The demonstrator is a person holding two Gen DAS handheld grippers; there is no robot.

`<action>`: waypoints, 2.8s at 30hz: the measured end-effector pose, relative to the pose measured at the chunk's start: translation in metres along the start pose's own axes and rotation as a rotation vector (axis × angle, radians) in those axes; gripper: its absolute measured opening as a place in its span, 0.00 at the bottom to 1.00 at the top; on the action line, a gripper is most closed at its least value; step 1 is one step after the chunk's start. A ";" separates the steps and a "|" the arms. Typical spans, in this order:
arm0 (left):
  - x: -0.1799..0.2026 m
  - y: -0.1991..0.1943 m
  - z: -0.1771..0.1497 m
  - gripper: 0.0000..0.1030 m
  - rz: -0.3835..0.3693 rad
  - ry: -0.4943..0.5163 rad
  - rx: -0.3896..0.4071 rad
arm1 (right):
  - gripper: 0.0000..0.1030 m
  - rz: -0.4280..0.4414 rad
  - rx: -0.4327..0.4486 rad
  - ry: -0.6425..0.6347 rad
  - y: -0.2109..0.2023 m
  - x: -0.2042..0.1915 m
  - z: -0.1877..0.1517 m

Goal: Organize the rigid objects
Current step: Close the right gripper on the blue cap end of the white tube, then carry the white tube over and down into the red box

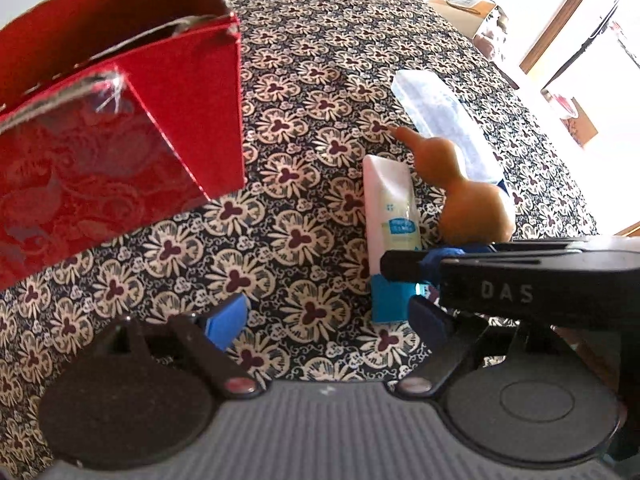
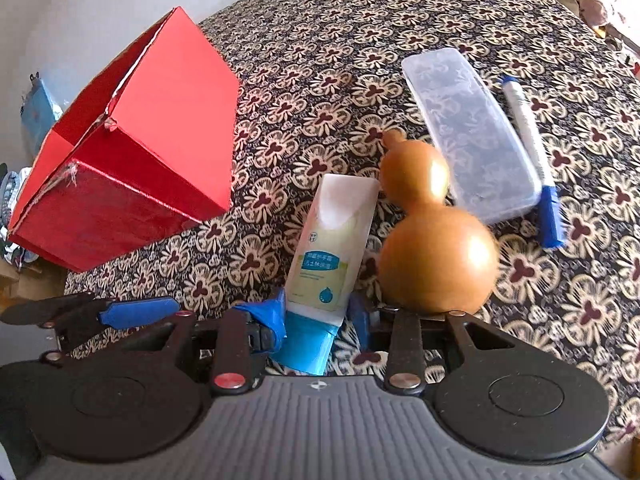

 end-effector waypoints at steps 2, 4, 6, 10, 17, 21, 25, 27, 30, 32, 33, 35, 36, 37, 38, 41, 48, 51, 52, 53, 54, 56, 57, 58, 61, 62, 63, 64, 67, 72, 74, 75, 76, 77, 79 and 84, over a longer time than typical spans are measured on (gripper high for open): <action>-0.002 -0.001 0.002 0.87 0.003 0.005 0.006 | 0.19 0.003 0.016 -0.011 0.003 -0.004 0.002; -0.004 -0.002 0.005 0.87 0.011 0.014 0.014 | 0.20 0.007 0.032 -0.031 0.004 -0.009 0.003; -0.005 -0.003 0.007 0.86 0.019 0.030 0.023 | 0.19 0.029 0.030 -0.030 0.006 -0.012 0.006; -0.005 -0.001 0.010 0.86 0.025 0.064 0.025 | 0.19 0.083 0.014 -0.025 0.011 -0.019 0.009; -0.004 0.003 0.015 0.86 0.002 0.112 0.029 | 0.19 0.158 -0.015 0.039 0.013 -0.021 0.015; -0.001 0.010 0.019 0.85 -0.005 0.140 0.021 | 0.20 0.159 -0.022 0.147 0.015 -0.006 0.023; 0.003 0.021 0.025 0.74 -0.003 0.161 0.010 | 0.19 0.172 -0.029 0.196 0.021 -0.003 0.026; 0.004 0.027 0.028 0.68 -0.001 0.169 0.000 | 0.20 0.173 -0.023 0.187 0.021 -0.005 0.026; 0.005 0.037 0.031 0.64 0.003 0.179 -0.018 | 0.20 0.181 -0.012 0.170 0.022 -0.010 0.026; 0.005 0.042 0.032 0.63 0.003 0.180 -0.029 | 0.20 0.192 -0.010 0.166 0.023 -0.011 0.026; 0.004 0.045 0.032 0.57 0.004 0.178 -0.038 | 0.20 0.199 -0.013 0.169 0.025 -0.011 0.028; 0.003 0.046 0.033 0.45 0.012 0.183 -0.036 | 0.20 0.217 -0.020 0.177 0.026 -0.013 0.029; 0.004 0.047 0.034 0.42 0.014 0.188 -0.036 | 0.20 0.228 -0.025 0.180 0.026 -0.014 0.029; 0.004 0.047 0.034 0.41 0.014 0.190 -0.033 | 0.20 0.230 -0.023 0.183 0.027 -0.014 0.030; 0.004 0.047 0.035 0.36 0.010 0.190 -0.030 | 0.20 0.232 -0.023 0.181 0.027 -0.015 0.031; 0.001 0.045 0.036 0.36 0.000 0.174 -0.018 | 0.20 0.247 -0.028 0.183 0.028 -0.017 0.031; -0.012 0.036 0.035 0.36 -0.089 0.065 0.005 | 0.20 0.288 -0.055 0.217 0.032 -0.023 0.033; -0.017 0.031 0.034 0.36 -0.130 0.017 0.013 | 0.20 0.308 -0.080 0.239 0.033 -0.025 0.031; -0.018 0.029 0.034 0.36 -0.140 0.006 0.016 | 0.20 0.313 -0.092 0.247 0.034 -0.026 0.030; -0.019 0.027 0.033 0.36 -0.153 -0.004 0.021 | 0.20 0.319 -0.107 0.252 0.035 -0.028 0.029; -0.019 0.025 0.033 0.36 -0.163 -0.010 0.026 | 0.21 0.330 -0.129 0.256 0.035 -0.029 0.027; -0.018 0.019 0.032 0.36 -0.182 -0.012 0.034 | 0.21 0.340 -0.154 0.261 0.034 -0.032 0.024; -0.017 0.016 0.032 0.36 -0.191 -0.009 0.039 | 0.20 0.338 -0.152 0.250 0.032 -0.033 0.023; -0.016 0.014 0.031 0.36 -0.190 0.002 0.036 | 0.18 0.336 -0.144 0.241 0.029 -0.034 0.022; -0.010 0.007 0.028 0.36 -0.182 0.046 0.037 | 0.17 0.338 -0.121 0.241 0.016 -0.035 0.019; -0.008 0.004 0.027 0.36 -0.188 0.056 0.039 | 0.16 0.342 -0.109 0.245 0.010 -0.036 0.019; -0.006 -0.001 0.027 0.36 -0.197 0.068 0.043 | 0.16 0.346 -0.095 0.248 0.004 -0.037 0.020; -0.003 -0.006 0.027 0.36 -0.203 0.083 0.049 | 0.16 0.348 -0.078 0.249 -0.003 -0.038 0.021; 0.006 -0.023 0.028 0.36 -0.216 0.139 0.077 | 0.16 0.338 0.003 0.235 -0.025 -0.047 0.028; 0.022 -0.054 0.040 0.36 -0.234 0.227 0.146 | 0.14 0.331 0.154 0.195 -0.061 -0.063 0.049; 0.026 -0.069 0.049 0.36 -0.230 0.262 0.180 | 0.14 0.339 0.205 0.175 -0.074 -0.069 0.061; 0.027 -0.077 0.053 0.36 -0.227 0.281 0.201 | 0.14 0.345 0.228 0.161 -0.081 -0.072 0.069; 0.027 -0.084 0.058 0.36 -0.224 0.297 0.220 | 0.14 0.349 0.250 0.144 -0.086 -0.077 0.076; 0.026 -0.093 0.063 0.36 -0.220 0.311 0.239 | 0.14 0.352 0.269 0.127 -0.089 -0.084 0.083; 0.022 -0.107 0.074 0.36 -0.206 0.336 0.274 | 0.14 0.360 0.301 0.086 -0.093 -0.101 0.098; -0.003 -0.134 0.098 0.36 -0.133 0.364 0.338 | 0.12 0.395 0.308 -0.005 -0.084 -0.139 0.130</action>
Point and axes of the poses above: each gripper's, at about its wrist camera, not at the fingertips, and y roughly the way its jaws point, x to its right, z to its top, the point moved 9 cm from there along y, roughly the way its jaws point, and after that the axes turned 15 degrees about -z, right-handed, at the moved point
